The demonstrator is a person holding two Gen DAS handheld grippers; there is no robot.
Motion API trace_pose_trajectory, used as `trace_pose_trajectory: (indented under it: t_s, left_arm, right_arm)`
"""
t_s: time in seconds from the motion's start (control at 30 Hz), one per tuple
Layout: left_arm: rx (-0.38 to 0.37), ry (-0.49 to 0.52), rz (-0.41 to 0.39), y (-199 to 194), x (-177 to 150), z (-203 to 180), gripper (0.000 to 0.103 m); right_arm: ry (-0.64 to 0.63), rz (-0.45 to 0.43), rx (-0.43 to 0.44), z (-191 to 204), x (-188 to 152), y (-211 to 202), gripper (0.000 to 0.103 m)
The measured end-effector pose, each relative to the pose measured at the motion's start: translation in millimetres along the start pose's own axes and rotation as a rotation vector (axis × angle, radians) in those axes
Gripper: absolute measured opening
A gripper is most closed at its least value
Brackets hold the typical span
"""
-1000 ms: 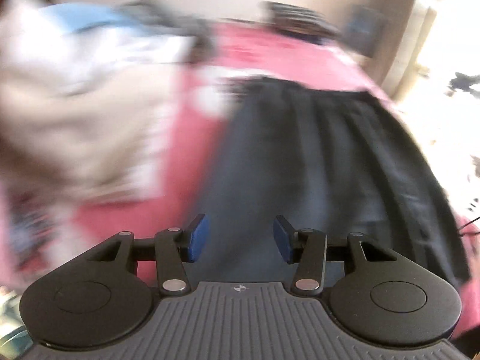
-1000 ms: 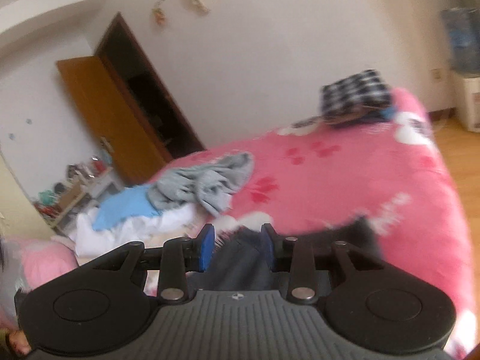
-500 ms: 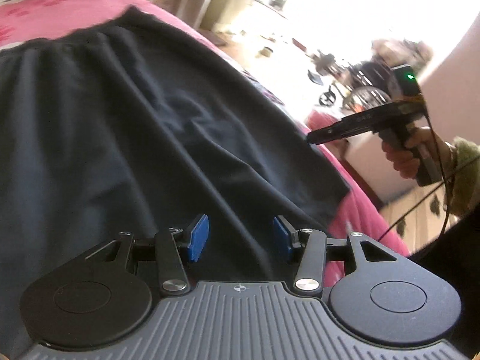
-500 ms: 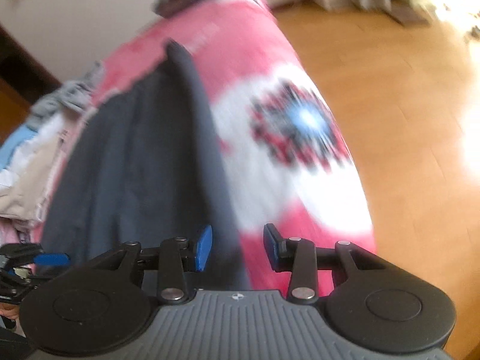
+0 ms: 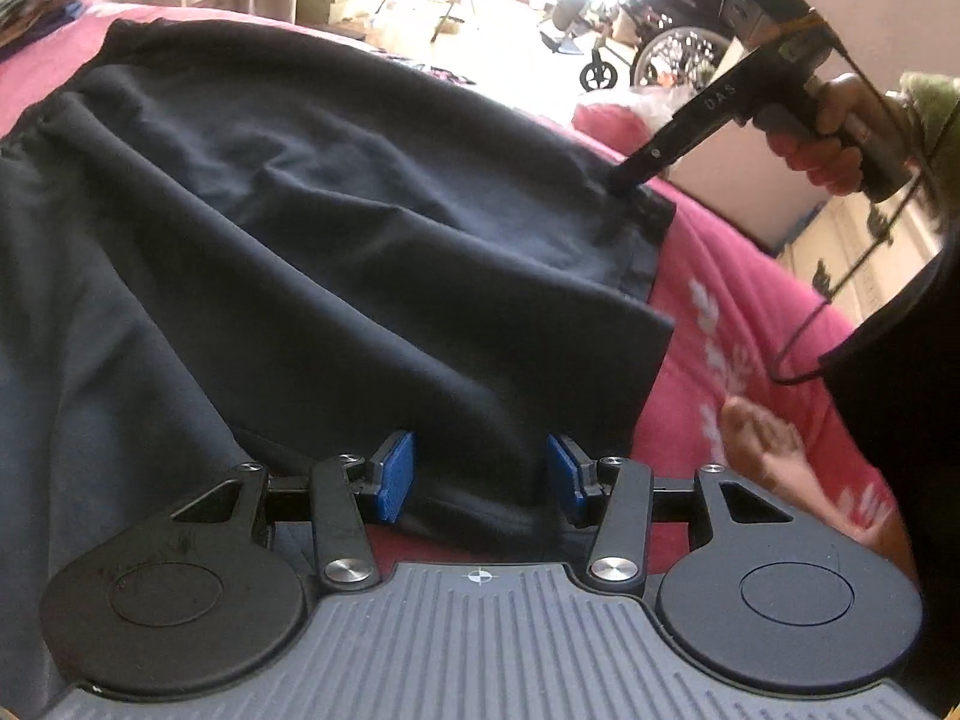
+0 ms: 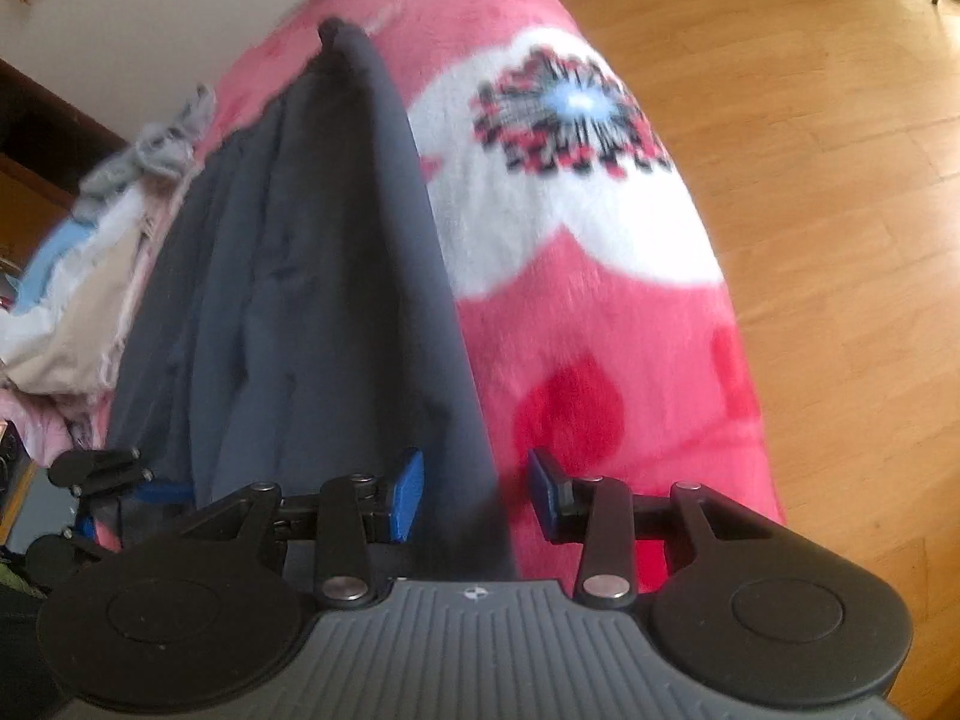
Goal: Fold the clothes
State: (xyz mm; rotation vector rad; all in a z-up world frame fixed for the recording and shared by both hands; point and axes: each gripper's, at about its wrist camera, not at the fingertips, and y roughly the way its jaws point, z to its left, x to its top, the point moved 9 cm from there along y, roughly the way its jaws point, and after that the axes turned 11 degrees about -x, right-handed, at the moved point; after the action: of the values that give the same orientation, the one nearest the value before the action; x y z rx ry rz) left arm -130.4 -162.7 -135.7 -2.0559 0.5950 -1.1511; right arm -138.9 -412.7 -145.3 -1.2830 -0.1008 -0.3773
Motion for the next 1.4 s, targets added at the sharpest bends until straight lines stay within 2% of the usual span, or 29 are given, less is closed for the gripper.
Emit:
trace_pose_trajectory:
  t_s: [0.07, 0.1, 0.13, 0.23, 0.47, 0.63, 0.8, 0.87, 0.97, 1.13, 1.23, 1.3, 1.4]
  left_arm:
    - [0.008, 0.016, 0.005, 0, -1, -1, 0.048]
    - [0.009, 0.020, 0.006, 0, -1, -1, 0.048]
    - [0.010, 0.023, 0.007, 0, -2, -1, 0.048]
    - [0.014, 0.030, 0.014, -1, -2, -2, 0.048]
    - [0.021, 0.064, 0.020, -1, -3, -5, 0.048]
    - [0.025, 0.097, 0.036, -1, -8, -9, 0.048]
    - [-0.005, 0.074, 0.045, -12, -10, -13, 0.048]
    - [-0.017, 0.061, 0.029, -18, -8, -15, 0.048]
    - [-0.014, 0.079, -0.036, -28, 2, -19, 0.047]
    - [0.006, 0.215, -0.113, -21, 26, -31, 0.047]
    - [0.019, 0.227, -0.026, 7, 30, -29, 0.047]
    - [0.016, 0.170, 0.124, 22, 17, -24, 0.046]
    - [-0.055, 0.095, 0.206, 9, 4, -23, 0.047]
  right_arm:
    - [-0.025, -0.016, -0.020, 4, -7, 0, 0.039]
    - [-0.043, -0.020, -0.032, 6, -9, 0, 0.028]
    - [-0.068, -0.016, -0.048, 8, -13, -1, 0.010]
    - [-0.135, -0.021, -0.090, 14, -19, -8, 0.002]
    - [-0.143, -0.091, -0.178, -6, 6, -41, 0.001]
    - [-0.157, -0.084, -0.224, -12, 11, -37, 0.001]
    - [-0.145, -0.062, -0.272, -17, 8, -25, 0.001]
    - [-0.122, -0.062, -0.273, -20, 9, -24, 0.002]
    - [-0.101, -0.051, -0.261, -23, 10, -22, 0.002]
    - [-0.096, -0.045, -0.260, -21, 9, -19, 0.002]
    - [-0.091, -0.041, -0.263, -21, 9, -17, 0.002]
    - [-0.090, -0.039, -0.267, -22, 8, -16, 0.002]
    - [-0.100, -0.042, -0.271, -22, 10, -19, 0.002]
